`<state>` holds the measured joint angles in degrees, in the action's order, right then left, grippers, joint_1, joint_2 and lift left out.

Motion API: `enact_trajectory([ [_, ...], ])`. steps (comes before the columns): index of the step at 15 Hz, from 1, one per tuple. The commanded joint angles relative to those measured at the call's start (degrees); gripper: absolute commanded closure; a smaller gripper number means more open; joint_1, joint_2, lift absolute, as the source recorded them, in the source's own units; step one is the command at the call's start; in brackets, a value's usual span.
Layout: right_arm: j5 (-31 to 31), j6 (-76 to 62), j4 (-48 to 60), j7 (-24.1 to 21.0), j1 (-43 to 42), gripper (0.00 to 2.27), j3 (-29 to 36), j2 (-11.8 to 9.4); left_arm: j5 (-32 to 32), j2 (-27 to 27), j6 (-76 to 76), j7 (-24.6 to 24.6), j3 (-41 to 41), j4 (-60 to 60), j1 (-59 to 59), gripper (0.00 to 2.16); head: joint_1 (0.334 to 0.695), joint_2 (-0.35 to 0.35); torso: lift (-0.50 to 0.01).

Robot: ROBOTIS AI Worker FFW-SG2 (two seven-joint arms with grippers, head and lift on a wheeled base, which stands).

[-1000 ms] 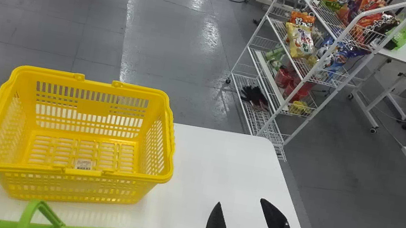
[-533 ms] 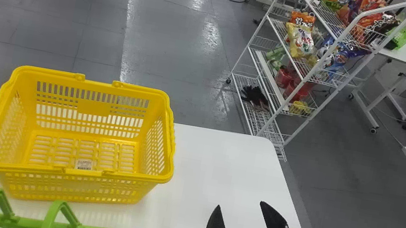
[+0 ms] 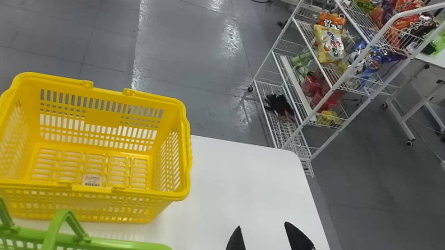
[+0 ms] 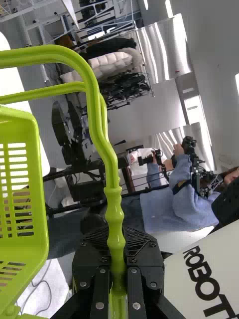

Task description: Grasp handle with right gripper to insert into left gripper then lift and swing left to center

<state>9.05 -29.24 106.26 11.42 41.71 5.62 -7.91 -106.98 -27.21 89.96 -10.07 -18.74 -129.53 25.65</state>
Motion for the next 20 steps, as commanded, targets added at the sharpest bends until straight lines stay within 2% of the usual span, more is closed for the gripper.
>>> enact_trajectory([
  [1,0.00,-0.16,0.00,0.00,0.21,0.07,0.01,0.00,-1.22,-0.21,0.07,0.58,0.37,0.77,-0.25,2.12,0.695,-0.350,-0.093],
  [10,0.09,-0.51,0.00,0.00,0.21,0.07,0.01,0.00,-3.50,-1.09,0.07,2.86,1.34,1.92,-1.04,2.12,0.695,-0.350,-0.093],
  [20,0.18,-0.68,-0.26,0.00,0.21,0.07,0.01,0.09,-4.47,-1.35,0.07,3.30,1.43,2.80,-1.75,2.12,0.695,-0.350,-0.093],
])
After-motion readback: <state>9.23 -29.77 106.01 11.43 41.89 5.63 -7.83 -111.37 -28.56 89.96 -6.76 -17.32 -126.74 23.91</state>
